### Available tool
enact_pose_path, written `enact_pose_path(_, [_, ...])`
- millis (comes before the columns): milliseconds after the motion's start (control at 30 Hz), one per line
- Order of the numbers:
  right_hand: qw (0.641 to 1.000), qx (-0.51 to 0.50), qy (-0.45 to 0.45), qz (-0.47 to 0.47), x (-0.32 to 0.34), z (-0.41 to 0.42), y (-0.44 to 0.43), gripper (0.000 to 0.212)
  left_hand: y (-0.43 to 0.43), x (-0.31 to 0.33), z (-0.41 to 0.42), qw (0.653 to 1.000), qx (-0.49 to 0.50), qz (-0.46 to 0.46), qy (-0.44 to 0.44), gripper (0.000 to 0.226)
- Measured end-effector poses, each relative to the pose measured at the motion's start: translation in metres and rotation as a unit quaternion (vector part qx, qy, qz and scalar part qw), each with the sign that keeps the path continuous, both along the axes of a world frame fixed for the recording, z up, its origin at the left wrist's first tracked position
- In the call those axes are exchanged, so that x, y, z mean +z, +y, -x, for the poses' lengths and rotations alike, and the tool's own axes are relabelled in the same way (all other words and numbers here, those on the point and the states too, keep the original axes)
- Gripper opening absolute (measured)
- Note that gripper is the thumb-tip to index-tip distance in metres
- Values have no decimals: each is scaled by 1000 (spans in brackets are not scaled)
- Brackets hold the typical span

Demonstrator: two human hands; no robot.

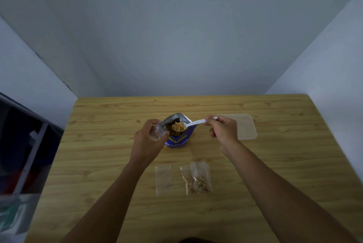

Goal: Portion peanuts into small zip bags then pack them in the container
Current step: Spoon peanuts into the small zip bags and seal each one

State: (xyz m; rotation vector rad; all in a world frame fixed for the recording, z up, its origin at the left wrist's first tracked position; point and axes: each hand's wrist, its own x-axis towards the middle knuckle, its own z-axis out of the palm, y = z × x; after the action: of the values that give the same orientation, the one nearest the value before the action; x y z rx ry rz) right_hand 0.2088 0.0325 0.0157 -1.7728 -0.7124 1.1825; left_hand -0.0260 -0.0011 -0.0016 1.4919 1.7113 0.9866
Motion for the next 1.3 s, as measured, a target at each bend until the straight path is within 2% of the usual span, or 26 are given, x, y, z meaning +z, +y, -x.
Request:
enact_pose_path(167, [1000, 21, 19, -12, 11, -3, 7, 7, 3, 7, 0, 1000, -19, -10, -23, 26])
enact_pose_path(300, [997, 52, 33, -35, 26, -8, 13, 8, 10, 9, 0, 1000, -15, 1, 24, 31])
enact_pose_path(500, [993, 101, 35, -51, 44, -5, 25, 5, 26, 15, -6, 994, -43, -38, 91, 36])
enact_pose_path(733, [979, 184, -15, -81, 56, 10, 34, 5, 38, 20, -20, 992, -85, -39, 88, 37])
enact_pose_path(833, [958, 253, -69, -113, 62, 17, 35, 6, 40, 19, -25, 992, -82, -41, 88, 34])
enact_pose_path(933, [912, 353, -132, -160, 67, 19, 35, 4, 40, 17, -25, 993, -78, -35, 77, 31])
enact_pose_path(1033, [883, 402, -148, -190, 70, 15, 38, 15, 37, 16, -21, 996, -62, -27, 57, 28])
enact_pose_path(1133, [892, 377, -120, -218, 75, 8, 41, 14, 34, 16, -12, 998, -38, -22, 45, 26])
enact_pose_path(1300, [939, 230, -79, -245, 59, -6, 44, 6, 30, 9, 7, 1000, 11, -2, 7, 35])
